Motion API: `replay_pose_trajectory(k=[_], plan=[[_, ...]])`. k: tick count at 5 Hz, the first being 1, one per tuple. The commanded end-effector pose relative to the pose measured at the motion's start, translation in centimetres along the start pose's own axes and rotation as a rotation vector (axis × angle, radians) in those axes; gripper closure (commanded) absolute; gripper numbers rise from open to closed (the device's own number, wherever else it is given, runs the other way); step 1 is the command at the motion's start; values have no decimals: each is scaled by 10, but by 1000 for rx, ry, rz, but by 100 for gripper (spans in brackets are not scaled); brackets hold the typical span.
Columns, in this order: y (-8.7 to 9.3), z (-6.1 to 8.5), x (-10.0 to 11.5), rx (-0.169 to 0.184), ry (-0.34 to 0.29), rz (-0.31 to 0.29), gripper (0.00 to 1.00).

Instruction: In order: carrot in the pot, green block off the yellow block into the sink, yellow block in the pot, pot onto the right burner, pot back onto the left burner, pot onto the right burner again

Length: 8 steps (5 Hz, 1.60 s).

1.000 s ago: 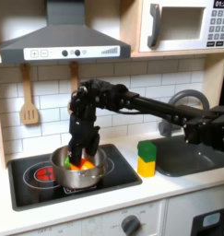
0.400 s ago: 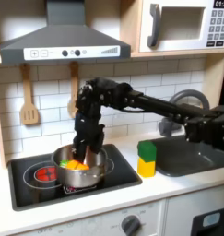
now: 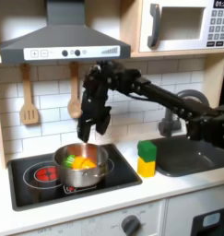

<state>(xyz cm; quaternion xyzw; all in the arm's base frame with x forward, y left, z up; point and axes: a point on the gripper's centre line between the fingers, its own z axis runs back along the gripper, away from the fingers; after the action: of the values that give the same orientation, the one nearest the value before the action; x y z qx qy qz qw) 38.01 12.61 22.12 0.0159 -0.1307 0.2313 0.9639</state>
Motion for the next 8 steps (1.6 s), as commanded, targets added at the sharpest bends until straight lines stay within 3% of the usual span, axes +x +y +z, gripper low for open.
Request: replay_pose_trajectory(k=[1,3,4,5,7,8], plan=[[-19,11,-1,-44,14,-109,0],[-51,-1,-24,-91,75,-277,0],[-57,-4,-38,-94,101,-338,0],[-68,3,-53,-115,88,-424,0],[-75,1,-48,-132,99,-445,0],[-75,8,-37,-127,83,-413,0]])
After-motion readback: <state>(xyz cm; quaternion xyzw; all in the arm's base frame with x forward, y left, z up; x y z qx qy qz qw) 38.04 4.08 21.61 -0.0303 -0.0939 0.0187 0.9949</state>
